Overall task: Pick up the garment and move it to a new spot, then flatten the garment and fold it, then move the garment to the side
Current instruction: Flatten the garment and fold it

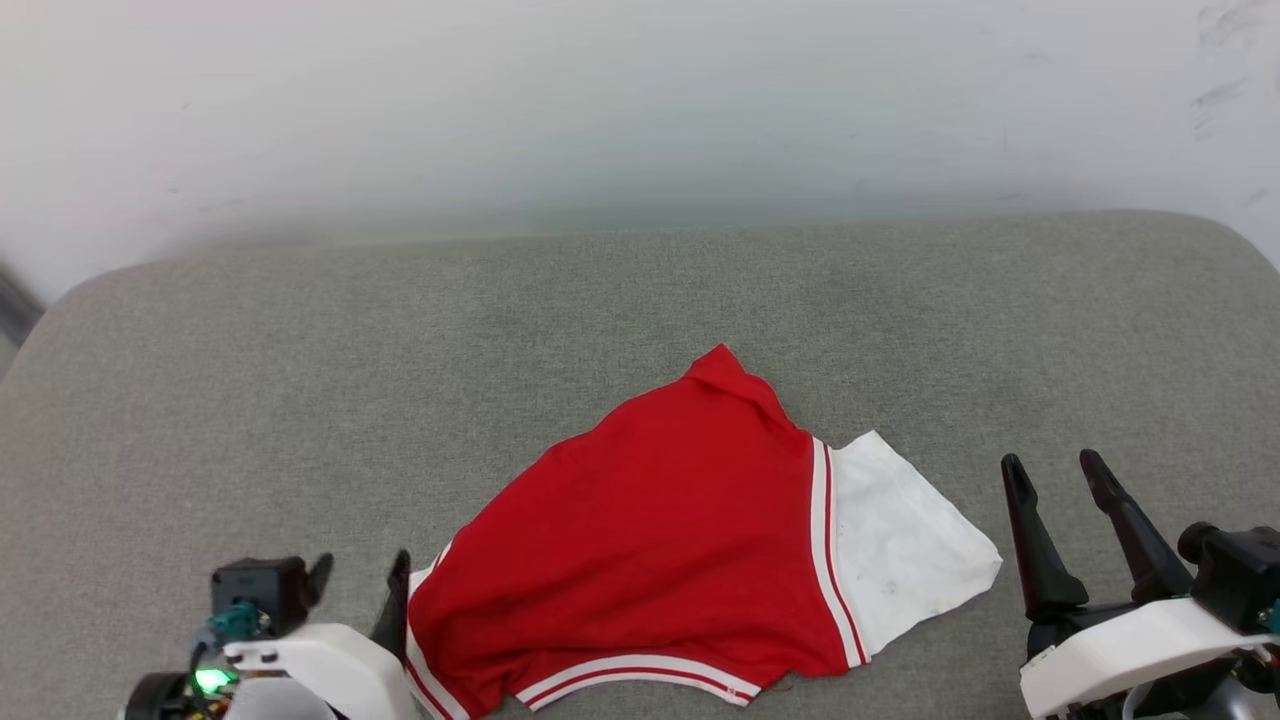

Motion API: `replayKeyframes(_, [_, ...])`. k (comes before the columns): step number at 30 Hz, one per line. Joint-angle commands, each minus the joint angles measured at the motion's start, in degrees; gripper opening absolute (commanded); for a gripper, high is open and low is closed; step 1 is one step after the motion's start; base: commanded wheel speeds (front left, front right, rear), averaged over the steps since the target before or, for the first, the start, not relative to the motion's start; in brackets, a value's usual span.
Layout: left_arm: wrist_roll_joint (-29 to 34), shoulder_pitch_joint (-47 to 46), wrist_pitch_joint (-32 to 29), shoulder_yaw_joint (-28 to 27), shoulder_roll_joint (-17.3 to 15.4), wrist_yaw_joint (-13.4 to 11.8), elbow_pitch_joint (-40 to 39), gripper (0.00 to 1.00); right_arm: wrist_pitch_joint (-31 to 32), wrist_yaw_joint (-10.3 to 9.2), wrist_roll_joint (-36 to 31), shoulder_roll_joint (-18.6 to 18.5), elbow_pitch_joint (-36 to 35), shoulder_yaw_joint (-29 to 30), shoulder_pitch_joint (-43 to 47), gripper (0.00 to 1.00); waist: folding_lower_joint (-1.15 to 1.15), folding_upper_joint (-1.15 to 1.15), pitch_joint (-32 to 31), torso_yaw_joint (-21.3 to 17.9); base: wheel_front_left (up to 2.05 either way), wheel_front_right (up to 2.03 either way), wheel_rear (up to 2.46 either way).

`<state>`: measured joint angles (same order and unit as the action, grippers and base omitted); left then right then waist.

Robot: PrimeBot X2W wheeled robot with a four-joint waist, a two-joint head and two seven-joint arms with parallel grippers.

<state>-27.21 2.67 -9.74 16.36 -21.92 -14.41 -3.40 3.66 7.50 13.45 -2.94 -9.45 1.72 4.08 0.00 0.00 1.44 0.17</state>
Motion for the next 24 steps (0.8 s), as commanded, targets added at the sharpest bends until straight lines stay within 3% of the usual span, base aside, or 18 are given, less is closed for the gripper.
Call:
replayKeyframes(1, [0.4,-0.8,0.5,-0.5,-0.7,-0.3,-0.6,1.0,0.2,-0.02,-0.2,0.1,-0.4,-0.1,0.4,1.0,0.0,0.0,-0.1,-0.1,0.0,0.0,0.0])
replayKeyframes(8, [1.5,-3.3,-2.8,2.4,-2.3,2.0,-4.4,1.0,0.6,-0.02,0.3,0.1,-1.0,0.0,0.5,1.0,0.0,0.0,0.6,-0.8,0.0,0.0,0.0])
replayKeyframes(13, [2.7,-6.0,-9.3,9.4,-2.8,6.5,-6.0,1.0,0.0,-0.02,0.5,0.1,-1.1,0.0,-0.6,1.0,0.0,0.0,2.4,-1.4,0.0,0.0,0.0])
replayKeyframes(19, [2.3,-8.3,-18.0,16.7,-3.2,12.0,-3.3,1.0,-0.4,-0.02,0.8,0.1,-0.7,-0.2,-1.9,1.0,0.0,0.0,5.0,-2.1,0.0,0.0,0.0])
replayKeyframes(24, [1.4,-9.6,-23.3,18.2,-4.2,13.4,0.7,1.0,-1.0,-0.02,1.0,0.1,-0.2,-0.3,-2.9,1.0,0.0,0.0,6.9,-2.6,0.0,0.0,0.0])
